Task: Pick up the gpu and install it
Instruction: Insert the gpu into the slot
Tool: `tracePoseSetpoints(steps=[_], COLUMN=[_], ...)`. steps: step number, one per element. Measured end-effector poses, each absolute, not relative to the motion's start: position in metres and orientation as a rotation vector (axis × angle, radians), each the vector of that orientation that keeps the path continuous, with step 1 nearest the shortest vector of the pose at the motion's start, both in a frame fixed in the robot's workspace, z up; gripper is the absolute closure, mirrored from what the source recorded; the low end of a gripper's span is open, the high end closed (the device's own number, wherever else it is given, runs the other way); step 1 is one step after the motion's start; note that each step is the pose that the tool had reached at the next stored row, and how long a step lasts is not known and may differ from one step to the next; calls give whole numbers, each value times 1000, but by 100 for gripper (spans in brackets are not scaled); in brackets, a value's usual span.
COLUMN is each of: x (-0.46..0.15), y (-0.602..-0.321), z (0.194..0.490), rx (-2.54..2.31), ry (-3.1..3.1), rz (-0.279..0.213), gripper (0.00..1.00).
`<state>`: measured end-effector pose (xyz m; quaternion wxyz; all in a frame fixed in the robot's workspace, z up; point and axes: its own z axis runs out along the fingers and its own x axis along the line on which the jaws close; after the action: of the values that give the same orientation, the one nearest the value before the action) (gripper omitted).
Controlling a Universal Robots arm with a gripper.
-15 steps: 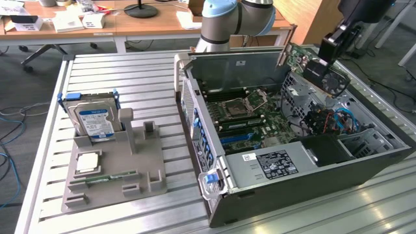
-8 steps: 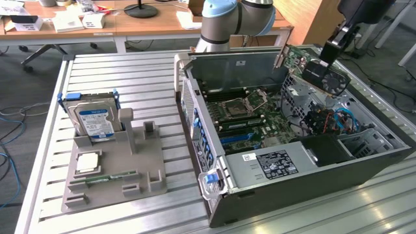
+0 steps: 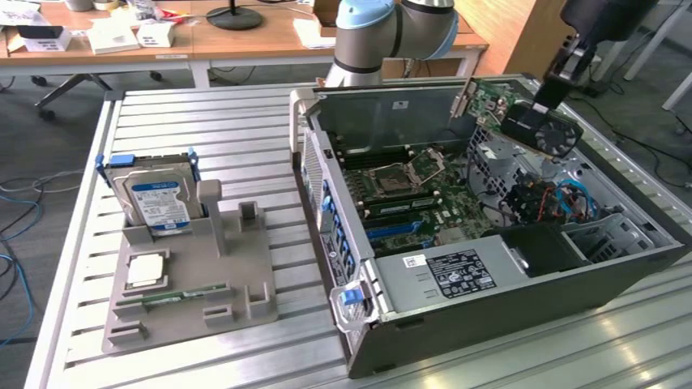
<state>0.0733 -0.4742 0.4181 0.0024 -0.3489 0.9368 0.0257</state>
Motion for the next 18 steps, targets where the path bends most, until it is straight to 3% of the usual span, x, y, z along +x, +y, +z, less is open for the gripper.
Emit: tracePoseSetpoints(steps=[18], x=[73], y=[-474], z=[415], rx=[-1555], ry=[2732], rz=[81], gripper=[73])
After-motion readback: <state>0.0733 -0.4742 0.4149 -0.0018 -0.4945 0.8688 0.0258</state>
